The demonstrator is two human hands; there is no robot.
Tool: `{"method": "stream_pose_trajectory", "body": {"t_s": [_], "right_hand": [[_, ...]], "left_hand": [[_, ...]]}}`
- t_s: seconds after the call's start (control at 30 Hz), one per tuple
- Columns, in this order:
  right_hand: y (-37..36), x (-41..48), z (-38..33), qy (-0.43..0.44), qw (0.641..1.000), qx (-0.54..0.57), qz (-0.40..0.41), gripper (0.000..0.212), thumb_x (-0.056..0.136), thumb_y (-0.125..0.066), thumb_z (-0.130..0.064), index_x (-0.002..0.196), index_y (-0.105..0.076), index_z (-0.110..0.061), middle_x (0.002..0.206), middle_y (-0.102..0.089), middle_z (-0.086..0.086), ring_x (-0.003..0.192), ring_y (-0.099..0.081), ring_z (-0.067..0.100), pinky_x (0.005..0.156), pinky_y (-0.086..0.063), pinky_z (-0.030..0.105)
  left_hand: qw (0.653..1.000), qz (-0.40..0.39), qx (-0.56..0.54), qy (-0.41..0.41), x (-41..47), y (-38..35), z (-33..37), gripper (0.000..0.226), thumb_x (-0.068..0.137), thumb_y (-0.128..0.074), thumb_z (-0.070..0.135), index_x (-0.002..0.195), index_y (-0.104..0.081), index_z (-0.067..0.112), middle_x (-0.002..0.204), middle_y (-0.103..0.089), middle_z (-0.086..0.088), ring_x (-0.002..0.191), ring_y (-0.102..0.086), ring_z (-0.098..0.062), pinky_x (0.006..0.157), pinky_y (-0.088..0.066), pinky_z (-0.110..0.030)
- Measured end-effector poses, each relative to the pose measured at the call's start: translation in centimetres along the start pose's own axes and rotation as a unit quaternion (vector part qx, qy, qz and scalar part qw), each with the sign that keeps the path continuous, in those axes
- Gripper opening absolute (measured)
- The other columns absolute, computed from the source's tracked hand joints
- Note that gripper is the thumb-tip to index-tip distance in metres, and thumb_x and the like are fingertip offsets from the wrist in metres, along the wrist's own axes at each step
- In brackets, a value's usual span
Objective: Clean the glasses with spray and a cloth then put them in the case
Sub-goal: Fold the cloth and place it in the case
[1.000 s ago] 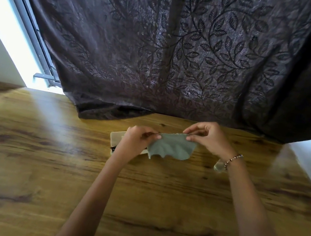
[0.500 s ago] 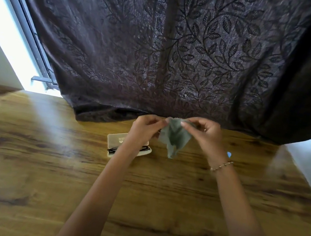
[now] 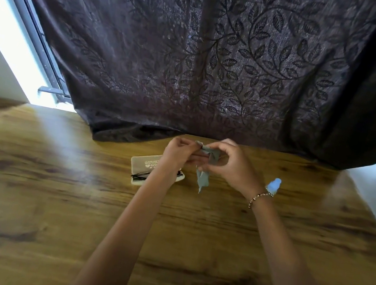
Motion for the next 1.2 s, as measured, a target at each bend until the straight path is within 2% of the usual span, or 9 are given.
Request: {"method": "stream_pose_trajectory", "body": {"t_s": [0.1,0.2,0.3,0.4,0.53,0.7,0.87,0.97,1.2], "right_hand": [[0.5,0.3,-0.3,0.015,0.999,-0.009,0.041,0.024,0.081,-0.073,-0.014,0.104,-0.071,-0.012,0.095,-0.061,-0.006,0.092,-0.06,0.012,0.086,-0.052,0.033],[1.1,0.3,-0.3,0.0,0.998,0.048,0.042,0.017,0.085,-0.067,-0.009,0.101,-0.073,-0.014,0.095,-0.067,-0.001,0.093,-0.064,0.014,0.087,-0.052,0.033],[1.4,0.1,-0.4,-0.02,0.994,0.108,0.021,0.016,0.085,-0.068,-0.01,0.098,-0.074,-0.017,0.096,-0.071,-0.002,0.094,-0.066,0.011,0.087,-0.051,0.027],[1.6,0.0,-0.2,-0.037,0.987,0.153,0.014,0.016,0.086,-0.067,-0.009,0.1,-0.073,-0.014,0.098,-0.073,-0.003,0.095,-0.066,0.009,0.083,-0.052,0.021],[2.2,-0.2,0.6,-0.053,0.978,0.195,0.046,0.015,0.081,-0.072,-0.008,0.093,-0.073,-0.018,0.094,-0.073,0.003,0.086,-0.068,0.011,0.079,-0.056,0.026],[2.7,-0.2,0.9,-0.039,0.97,0.23,0.071,0.019,0.082,-0.072,-0.007,0.081,-0.072,-0.026,0.086,-0.074,-0.004,0.086,-0.068,0.011,0.078,-0.057,0.03],[2.7,-0.2,0.5,-0.027,0.962,0.262,0.078,0.015,0.086,-0.067,-0.007,0.09,-0.069,-0.021,0.089,-0.073,0.0,0.087,-0.067,0.014,0.077,-0.057,0.028],[2.9,-0.4,0.1,-0.009,0.968,0.237,0.082,0.021,0.085,-0.066,-0.006,0.084,-0.072,-0.026,0.086,-0.073,-0.006,0.083,-0.064,0.01,0.075,-0.051,0.023],[2.5,-0.3,-0.2,-0.016,0.959,0.274,0.073,0.024,0.09,-0.058,-0.006,0.084,-0.075,-0.021,0.088,-0.073,-0.007,0.085,-0.065,0.003,0.07,-0.053,0.017]], "left_hand": [[0.999,-0.053,0.003,-0.011,-0.2,0.3,0.2,0.027,0.089,-0.065,0.021,0.106,-0.048,0.01,0.075,-0.075,-0.004,0.067,-0.072,-0.011,0.055,-0.054,-0.018],[0.99,-0.084,0.102,-0.039,-0.1,1.4,0.0,0.047,0.083,-0.071,0.031,0.122,-0.051,0.017,0.102,-0.071,0.0,0.085,-0.068,-0.007,0.069,-0.052,-0.018],[0.978,-0.112,0.161,-0.071,0.0,1.8,-0.9,0.037,0.083,-0.07,0.032,0.117,-0.058,0.024,0.102,-0.065,0.008,0.087,-0.061,0.006,0.065,-0.046,-0.01],[0.975,-0.118,0.167,-0.091,0.1,1.8,-1.6,0.027,0.083,-0.071,0.024,0.109,-0.066,0.017,0.109,-0.068,-0.002,0.102,-0.06,-0.01,0.081,-0.043,-0.021],[0.98,-0.091,0.114,-0.133,0.1,1.8,-0.8,0.014,0.088,-0.065,0.018,0.099,-0.07,0.012,0.093,-0.073,0.005,0.087,-0.066,-0.003,0.075,-0.048,-0.011],[0.964,-0.066,0.151,-0.209,-0.1,1.5,0.7,0.015,0.09,-0.063,0.02,0.097,-0.071,0.01,0.094,-0.073,-0.008,0.088,-0.068,-0.018,0.085,-0.054,-0.032],[0.941,-0.09,0.16,-0.284,-0.3,1.4,2.1,0.009,0.089,-0.064,0.012,0.095,-0.069,0.017,0.086,-0.074,-0.004,0.08,-0.069,-0.017,0.075,-0.056,-0.027],[0.939,-0.105,0.143,-0.295,-0.4,1.7,2.3,0.015,0.09,-0.06,0.006,0.096,-0.067,0.018,0.085,-0.071,-0.008,0.08,-0.067,-0.015,0.076,-0.055,-0.026],[0.951,-0.109,0.118,-0.263,-0.7,2.0,2.1,0.02,0.093,-0.051,0.002,0.088,-0.068,0.01,0.086,-0.07,0.01,0.086,-0.063,-0.003,0.079,-0.051,-0.019]]}}
Point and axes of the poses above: each hand's wrist, its own x-axis towards the middle knuckle, its own y-axis out of the back of the hand, z = x × y, the point moved 3 cm from there along x, towards the middle knuckle
